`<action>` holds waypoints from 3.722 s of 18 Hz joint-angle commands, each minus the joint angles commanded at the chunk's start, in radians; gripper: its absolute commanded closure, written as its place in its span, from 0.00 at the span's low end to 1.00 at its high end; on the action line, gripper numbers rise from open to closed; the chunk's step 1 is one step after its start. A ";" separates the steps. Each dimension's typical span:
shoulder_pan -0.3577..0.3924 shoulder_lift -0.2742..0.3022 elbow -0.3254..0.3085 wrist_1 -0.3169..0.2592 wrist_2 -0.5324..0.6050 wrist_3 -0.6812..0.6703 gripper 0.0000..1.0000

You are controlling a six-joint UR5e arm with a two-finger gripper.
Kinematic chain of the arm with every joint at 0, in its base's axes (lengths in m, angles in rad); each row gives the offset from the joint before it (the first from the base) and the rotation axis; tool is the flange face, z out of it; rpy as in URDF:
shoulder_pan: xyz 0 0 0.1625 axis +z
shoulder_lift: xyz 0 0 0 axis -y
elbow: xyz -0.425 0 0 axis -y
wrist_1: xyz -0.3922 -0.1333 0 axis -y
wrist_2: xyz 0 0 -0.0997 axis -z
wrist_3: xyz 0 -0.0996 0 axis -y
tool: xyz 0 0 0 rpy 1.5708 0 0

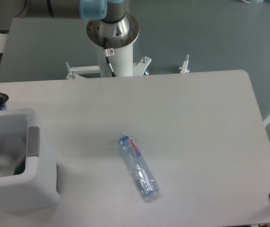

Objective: Place the trash in the trash can
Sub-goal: 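Open the gripper to drop the tissue into the bin, then move the open gripper over and down to the water bottle, then align and close the gripper around the bottle's middle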

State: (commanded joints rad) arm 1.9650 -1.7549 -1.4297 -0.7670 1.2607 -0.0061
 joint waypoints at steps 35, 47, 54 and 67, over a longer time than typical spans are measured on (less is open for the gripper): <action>0.532 -0.413 -0.035 0.014 0.223 0.052 0.00; 0.460 -0.472 -0.044 0.014 0.207 0.055 0.00; 0.440 -0.500 -0.058 0.014 0.210 0.060 0.00; 0.436 -0.512 -0.066 0.009 0.213 0.054 0.13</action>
State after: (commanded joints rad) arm 2.4007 -2.2672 -1.4956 -0.7578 1.4742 0.0476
